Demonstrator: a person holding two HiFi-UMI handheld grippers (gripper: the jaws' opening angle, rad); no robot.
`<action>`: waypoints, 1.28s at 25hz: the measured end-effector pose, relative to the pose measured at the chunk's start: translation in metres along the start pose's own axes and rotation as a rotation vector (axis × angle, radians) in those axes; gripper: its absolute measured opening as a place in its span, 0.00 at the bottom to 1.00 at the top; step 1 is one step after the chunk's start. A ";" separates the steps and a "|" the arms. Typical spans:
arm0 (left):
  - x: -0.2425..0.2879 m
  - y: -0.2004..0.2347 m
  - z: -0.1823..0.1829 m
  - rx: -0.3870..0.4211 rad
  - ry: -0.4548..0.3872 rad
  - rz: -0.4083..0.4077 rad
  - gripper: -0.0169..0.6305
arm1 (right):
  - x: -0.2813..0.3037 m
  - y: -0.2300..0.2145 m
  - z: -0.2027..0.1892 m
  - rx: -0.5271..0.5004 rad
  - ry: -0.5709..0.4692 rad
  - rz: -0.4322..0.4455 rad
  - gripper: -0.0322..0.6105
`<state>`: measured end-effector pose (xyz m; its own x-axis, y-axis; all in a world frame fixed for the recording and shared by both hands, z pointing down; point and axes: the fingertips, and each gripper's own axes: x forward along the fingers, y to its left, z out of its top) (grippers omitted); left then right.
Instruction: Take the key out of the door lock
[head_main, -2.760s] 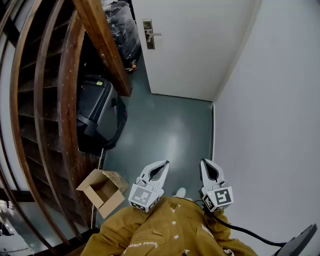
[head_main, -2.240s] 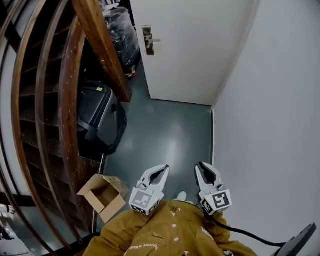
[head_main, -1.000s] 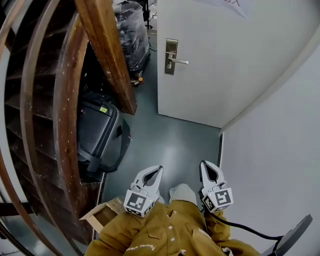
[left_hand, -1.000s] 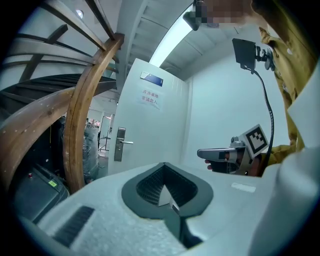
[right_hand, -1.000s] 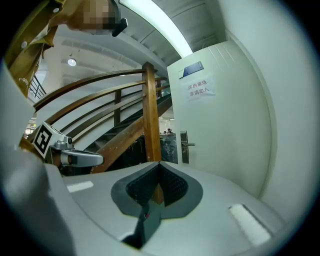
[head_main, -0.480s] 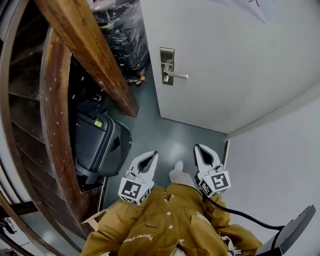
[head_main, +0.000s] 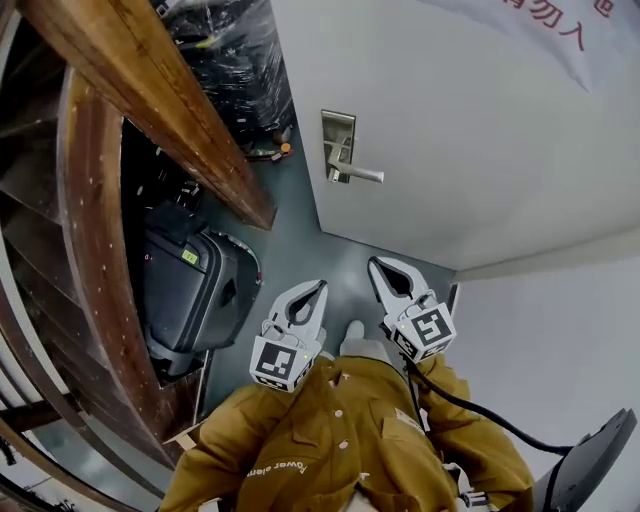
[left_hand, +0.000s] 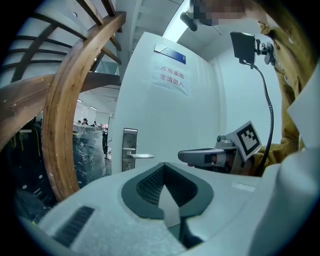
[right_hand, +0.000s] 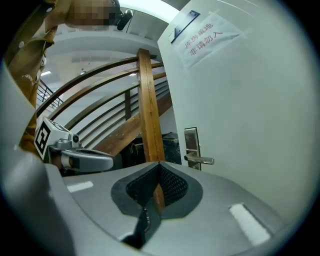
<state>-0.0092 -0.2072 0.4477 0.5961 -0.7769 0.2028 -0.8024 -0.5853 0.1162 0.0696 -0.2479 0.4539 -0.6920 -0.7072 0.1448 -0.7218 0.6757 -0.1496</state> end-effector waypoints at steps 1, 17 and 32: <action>0.008 0.008 0.001 0.001 -0.006 -0.002 0.02 | 0.011 -0.007 -0.002 -0.006 0.002 -0.012 0.06; 0.051 0.073 0.012 0.022 -0.005 0.015 0.02 | 0.187 -0.104 -0.087 0.586 0.019 0.020 0.25; 0.043 0.086 0.009 0.022 -0.002 0.037 0.02 | 0.240 -0.139 -0.095 1.082 -0.153 0.048 0.20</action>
<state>-0.0521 -0.2929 0.4573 0.5662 -0.7983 0.2051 -0.8230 -0.5613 0.0871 0.0033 -0.4922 0.6022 -0.6571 -0.7538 0.0040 -0.2534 0.2160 -0.9429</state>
